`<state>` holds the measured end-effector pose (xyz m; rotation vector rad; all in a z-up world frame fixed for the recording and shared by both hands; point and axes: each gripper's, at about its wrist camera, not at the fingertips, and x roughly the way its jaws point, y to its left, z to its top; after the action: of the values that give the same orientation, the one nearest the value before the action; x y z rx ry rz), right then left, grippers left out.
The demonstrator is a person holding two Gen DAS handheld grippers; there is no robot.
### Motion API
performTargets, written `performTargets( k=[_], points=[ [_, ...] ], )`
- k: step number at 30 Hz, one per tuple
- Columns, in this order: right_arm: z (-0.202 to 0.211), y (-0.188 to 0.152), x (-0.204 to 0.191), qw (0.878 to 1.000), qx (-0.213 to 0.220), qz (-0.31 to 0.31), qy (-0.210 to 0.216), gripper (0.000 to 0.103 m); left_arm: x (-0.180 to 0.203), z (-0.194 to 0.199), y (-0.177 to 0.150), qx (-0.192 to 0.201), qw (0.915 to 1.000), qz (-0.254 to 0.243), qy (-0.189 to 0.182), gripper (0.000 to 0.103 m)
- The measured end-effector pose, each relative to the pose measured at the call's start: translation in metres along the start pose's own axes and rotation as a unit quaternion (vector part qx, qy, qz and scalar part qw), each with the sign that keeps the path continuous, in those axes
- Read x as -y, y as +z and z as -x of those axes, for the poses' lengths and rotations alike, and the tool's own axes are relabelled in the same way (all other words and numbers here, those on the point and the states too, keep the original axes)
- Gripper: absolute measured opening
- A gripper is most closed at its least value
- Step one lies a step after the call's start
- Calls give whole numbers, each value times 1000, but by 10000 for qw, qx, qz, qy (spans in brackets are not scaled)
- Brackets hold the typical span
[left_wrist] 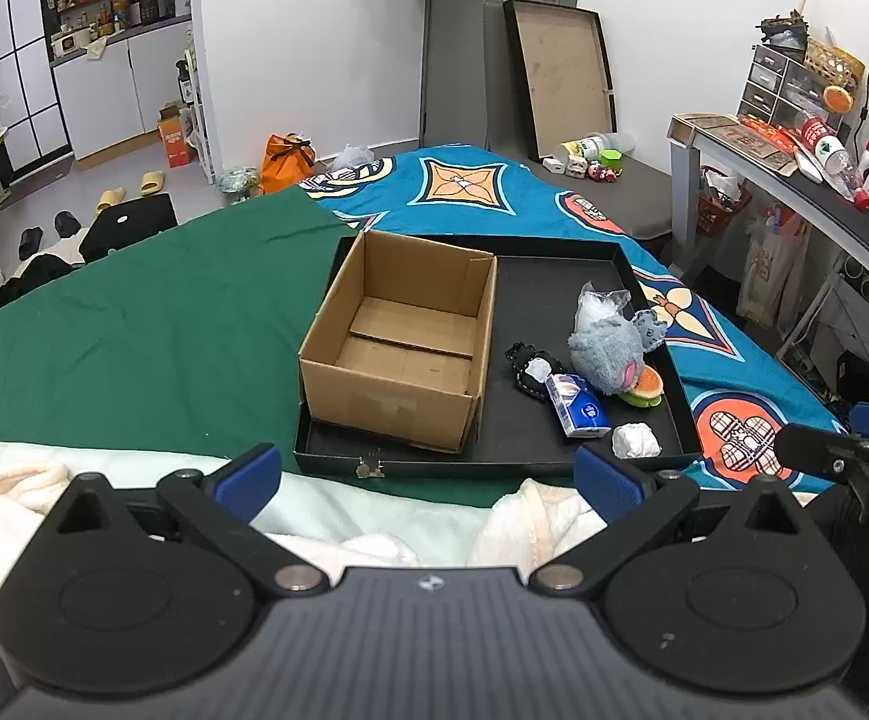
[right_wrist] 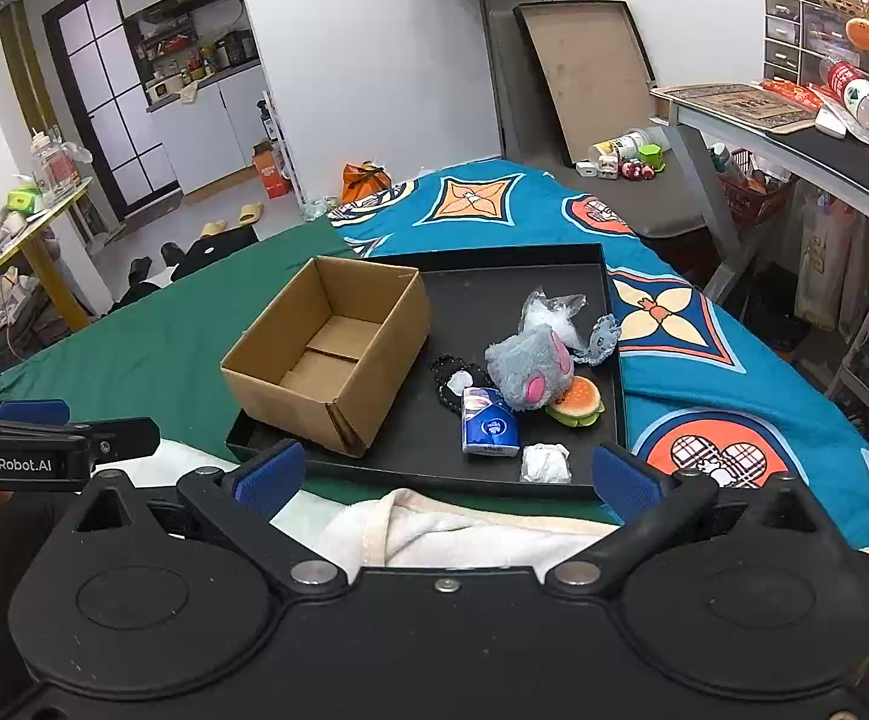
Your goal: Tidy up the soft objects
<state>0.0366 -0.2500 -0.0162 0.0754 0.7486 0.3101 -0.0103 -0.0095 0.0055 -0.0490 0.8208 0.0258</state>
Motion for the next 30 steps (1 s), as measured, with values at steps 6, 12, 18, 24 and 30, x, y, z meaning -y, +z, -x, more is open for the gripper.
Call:
performTargets(
  k=[6, 12, 18, 24, 30],
  points=[
    [1, -1, 0, 10000, -4, -21, -13, 103, -1, 1, -1, 5, 10000, 23, 5, 103],
    [3, 0, -1, 9999, 90, 52, -23, 103, -1, 2, -1, -4, 10000, 12, -4, 103],
    [4, -1, -4, 9999, 110, 107, -52, 103, 0, 2, -1, -2, 10000, 13, 2, 103],
    [2, -3, -7, 9998, 69, 156, -70, 103, 0, 1, -1, -20, 10000, 26, 7, 103],
    [0, -3, -6, 9999, 33, 128, -95, 103, -1, -2, -1, -45, 10000, 6, -17, 103]
  ],
)
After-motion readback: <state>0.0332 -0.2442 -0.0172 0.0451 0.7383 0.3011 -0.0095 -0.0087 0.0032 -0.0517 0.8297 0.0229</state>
